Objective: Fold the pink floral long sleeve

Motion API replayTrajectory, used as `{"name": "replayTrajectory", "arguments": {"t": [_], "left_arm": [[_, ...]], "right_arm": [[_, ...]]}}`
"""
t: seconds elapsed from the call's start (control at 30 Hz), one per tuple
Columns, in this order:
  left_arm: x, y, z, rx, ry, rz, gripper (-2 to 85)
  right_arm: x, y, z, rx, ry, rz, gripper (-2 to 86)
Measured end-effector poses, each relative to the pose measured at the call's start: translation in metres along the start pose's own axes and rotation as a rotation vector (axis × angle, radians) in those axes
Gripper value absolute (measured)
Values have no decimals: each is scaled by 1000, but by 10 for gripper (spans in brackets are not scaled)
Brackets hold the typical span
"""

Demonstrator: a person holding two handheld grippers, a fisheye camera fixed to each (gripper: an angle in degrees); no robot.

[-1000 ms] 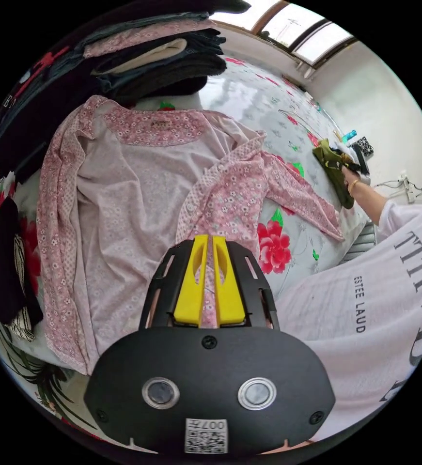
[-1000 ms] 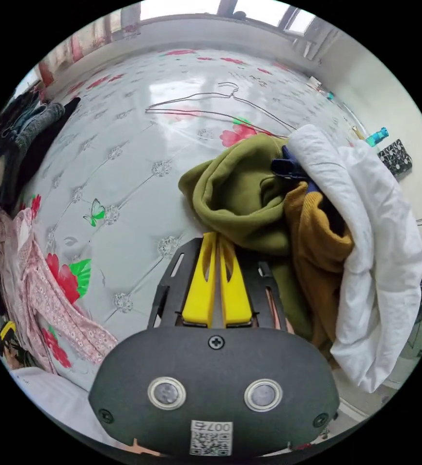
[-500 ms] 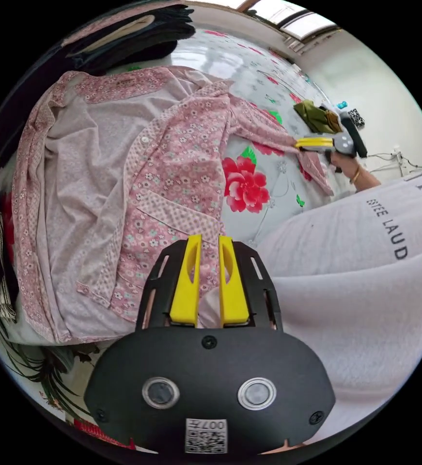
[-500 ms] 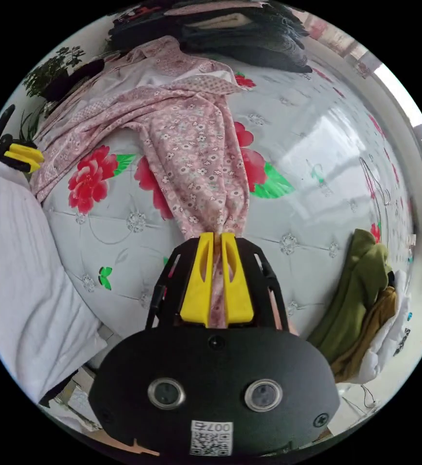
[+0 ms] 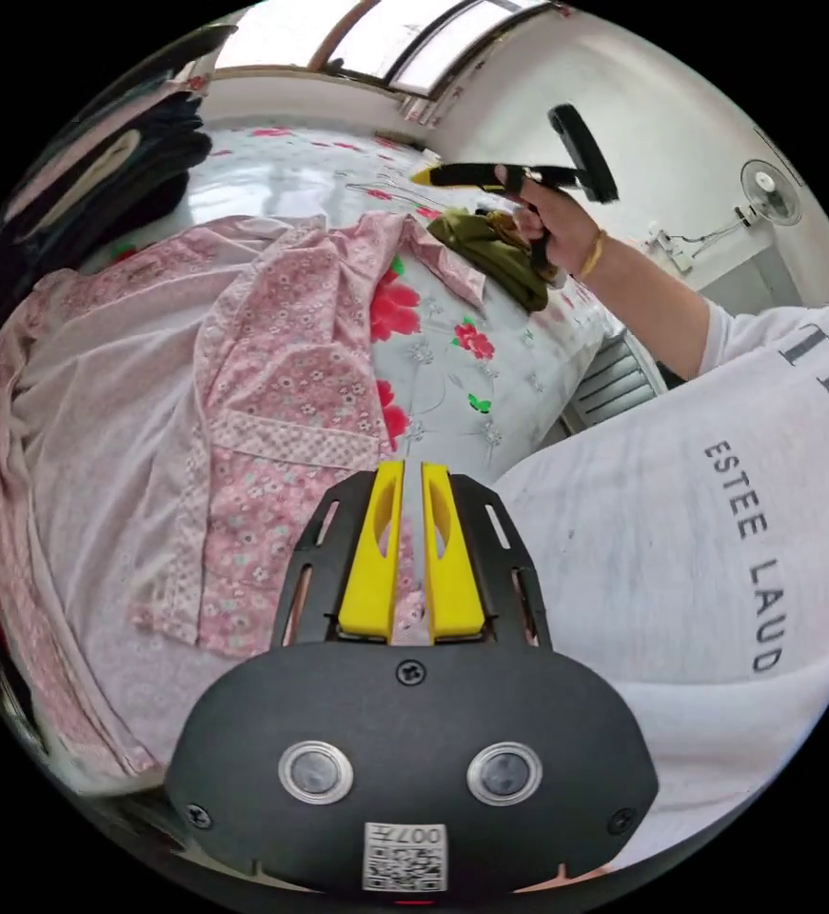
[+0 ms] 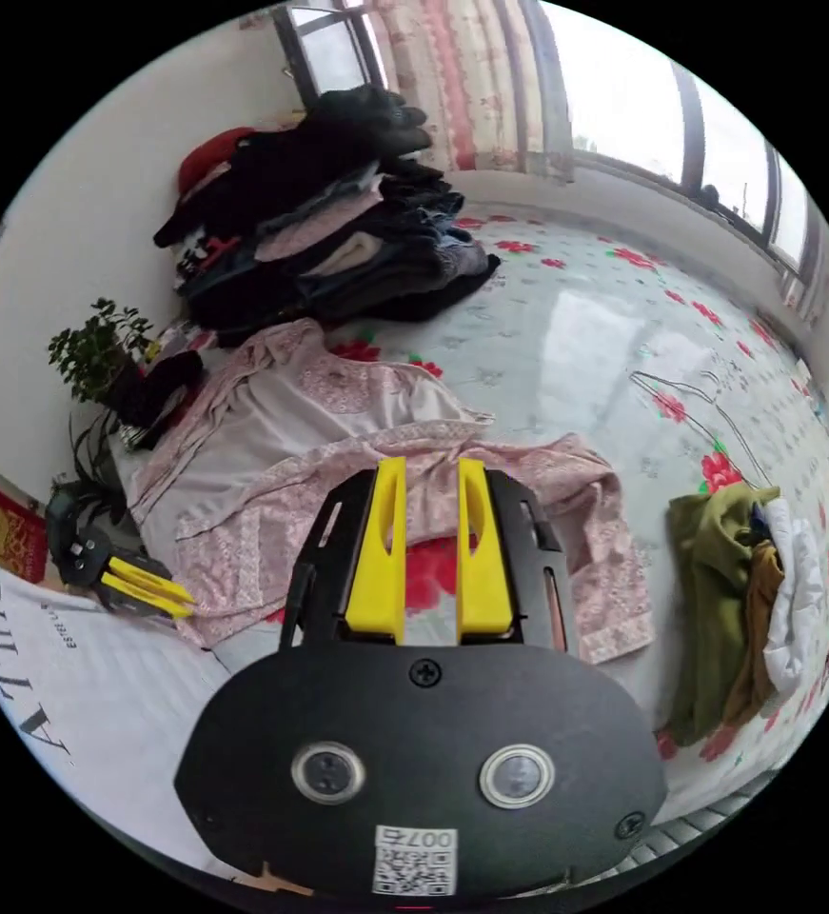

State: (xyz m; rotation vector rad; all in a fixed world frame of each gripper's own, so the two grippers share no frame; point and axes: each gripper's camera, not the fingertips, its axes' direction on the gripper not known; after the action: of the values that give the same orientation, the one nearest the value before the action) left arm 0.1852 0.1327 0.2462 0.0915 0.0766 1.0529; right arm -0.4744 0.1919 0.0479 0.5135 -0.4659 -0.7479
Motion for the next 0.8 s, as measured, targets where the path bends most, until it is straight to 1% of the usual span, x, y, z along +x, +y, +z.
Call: {"name": "replayTrajectory", "arguments": {"t": [0.03,0.07,0.1,0.13,0.17,0.2,0.23,0.3,0.33,0.37,0.4,0.47,0.5,0.53,0.57,0.63,0.7,0.73,0.8], "left_arm": [[-16,25,-13,25,-82,-105,14],[-25,39,-19,35,-128,-170,9],[-49,66,-31,39,-221,-316,2],[-75,92,-43,10,-315,-481,-3],[-87,105,-51,-2,-354,-561,-4],[-108,128,-67,10,-405,-678,-7],[-122,146,-83,44,-443,-742,-7],[-136,160,-95,50,-501,-775,-7],[-143,163,-94,20,-532,-764,-7],[-147,163,-90,-2,-536,-752,-7],[-154,162,-78,-60,-529,-725,-7],[-151,162,-70,-43,-554,-664,-8],[-150,162,-66,-47,-565,-666,-8],[-150,161,-65,-54,-565,-681,-9],[-150,160,-65,-62,-566,-683,-9],[-144,155,-59,-105,-602,-642,-9],[-137,153,-54,-132,-639,-616,-10],[-131,154,-51,-152,-647,-608,-10],[-121,159,-47,-176,-628,-601,-10]], "right_arm": [[-16,3,11,-29,-49,-38,101],[-49,8,36,-107,-141,-114,105],[-81,9,60,-184,-218,-193,110],[-96,10,70,-214,-257,-237,113],[-125,10,86,-262,-336,-328,117],[-152,10,102,-319,-372,-430,120],[-163,10,110,-349,-367,-474,120],[-199,13,138,-441,-320,-619,116],[-205,16,146,-469,-300,-647,111],[-214,24,164,-558,-242,-690,100],[-217,28,156,-443,-151,-728,73],[-213,39,151,-415,-131,-775,38],[-205,44,145,-433,-147,-786,22],[-198,46,141,-445,-156,-774,17],[-182,49,129,-449,-159,-716,10],[-147,59,95,-373,-156,-602,4],[-90,85,38,-280,-110,-388,0],[-74,95,23,-269,-89,-330,-1],[-23,144,-26,-269,18,-112,-2]]}}
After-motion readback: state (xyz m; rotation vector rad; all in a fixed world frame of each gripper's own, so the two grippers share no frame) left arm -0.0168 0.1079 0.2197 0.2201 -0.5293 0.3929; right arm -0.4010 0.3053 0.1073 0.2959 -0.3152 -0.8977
